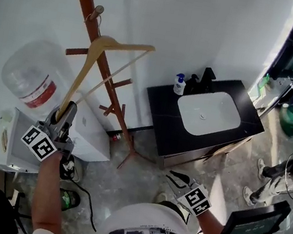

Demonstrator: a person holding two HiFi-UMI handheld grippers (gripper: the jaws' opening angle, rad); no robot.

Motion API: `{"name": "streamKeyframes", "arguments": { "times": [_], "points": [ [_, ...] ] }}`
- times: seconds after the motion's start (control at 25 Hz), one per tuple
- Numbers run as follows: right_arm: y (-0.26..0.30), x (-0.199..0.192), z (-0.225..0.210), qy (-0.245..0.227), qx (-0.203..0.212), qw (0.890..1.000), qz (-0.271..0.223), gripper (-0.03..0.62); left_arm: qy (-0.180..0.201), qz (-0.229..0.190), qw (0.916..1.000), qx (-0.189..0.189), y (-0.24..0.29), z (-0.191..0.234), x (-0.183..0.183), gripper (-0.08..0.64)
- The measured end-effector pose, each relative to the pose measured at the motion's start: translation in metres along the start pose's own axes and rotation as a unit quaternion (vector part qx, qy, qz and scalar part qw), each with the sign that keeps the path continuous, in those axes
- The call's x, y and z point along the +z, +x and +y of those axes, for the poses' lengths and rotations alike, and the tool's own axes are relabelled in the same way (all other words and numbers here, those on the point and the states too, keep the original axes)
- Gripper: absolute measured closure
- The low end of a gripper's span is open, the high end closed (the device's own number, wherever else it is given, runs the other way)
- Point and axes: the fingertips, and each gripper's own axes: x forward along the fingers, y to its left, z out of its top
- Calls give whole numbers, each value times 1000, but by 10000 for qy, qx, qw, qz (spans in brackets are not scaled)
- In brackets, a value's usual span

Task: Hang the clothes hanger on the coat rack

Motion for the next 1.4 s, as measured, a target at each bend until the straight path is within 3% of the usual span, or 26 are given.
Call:
{"name": "streamKeyframes", "arguments": {
  "times": [0.6, 0.8, 1.08, 1.28, 1.4],
  "points": [
    [-4, 5, 46, 2, -173, 9998, -32, 512, 78, 388, 9991, 152, -52, -3, -35, 499],
    [-8, 8, 78, 19, -257, 9997, -31, 511, 199, 746, 9963, 383, -96, -10, -71, 499],
    [-15, 28, 125, -24, -419, 9988, -241, 512, 179, 1231, 9922, -55, -149, -68, -120, 520],
    [-15, 41, 156, 7, -457, 9977, -494, 518, 121, 1358, 9902, -315, -177, -116, -128, 542],
    [-22, 46, 171, 49, -561, 9969, -553, 523, 42, 1515, 9860, -690, -189, -151, -139, 554]
  ]
}}
